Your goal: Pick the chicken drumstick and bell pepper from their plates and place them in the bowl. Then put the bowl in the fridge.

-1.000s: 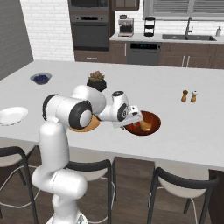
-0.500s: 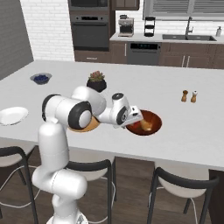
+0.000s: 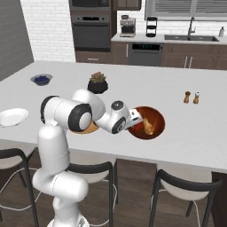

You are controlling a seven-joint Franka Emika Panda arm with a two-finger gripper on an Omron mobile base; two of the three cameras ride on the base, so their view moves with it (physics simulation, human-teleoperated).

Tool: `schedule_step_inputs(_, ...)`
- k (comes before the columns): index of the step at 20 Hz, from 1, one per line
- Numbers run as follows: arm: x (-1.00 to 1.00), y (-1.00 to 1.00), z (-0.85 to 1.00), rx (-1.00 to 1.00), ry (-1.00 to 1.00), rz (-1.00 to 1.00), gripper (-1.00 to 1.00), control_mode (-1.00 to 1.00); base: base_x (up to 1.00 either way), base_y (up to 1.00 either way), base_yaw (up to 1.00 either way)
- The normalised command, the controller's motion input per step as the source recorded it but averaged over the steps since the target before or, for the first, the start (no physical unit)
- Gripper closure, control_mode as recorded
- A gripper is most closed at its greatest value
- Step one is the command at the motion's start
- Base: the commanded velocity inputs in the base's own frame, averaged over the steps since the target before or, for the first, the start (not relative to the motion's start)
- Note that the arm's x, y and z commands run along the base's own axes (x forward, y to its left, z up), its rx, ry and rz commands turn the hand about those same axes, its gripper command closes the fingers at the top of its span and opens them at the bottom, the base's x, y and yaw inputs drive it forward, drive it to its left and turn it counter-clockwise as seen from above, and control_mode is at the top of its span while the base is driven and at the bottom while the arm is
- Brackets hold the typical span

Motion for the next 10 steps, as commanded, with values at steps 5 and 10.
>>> schedule_step_inputs(5,0.0,0.0,0.15,0.0,0.0,0.18,1.0,-1.0,0.0,0.0,0.0)
schedule_step_inputs(10,-0.02,0.01,0.58,-0.05,0.07,0.21,1.0,-1.0,0.0,0.0,0.0)
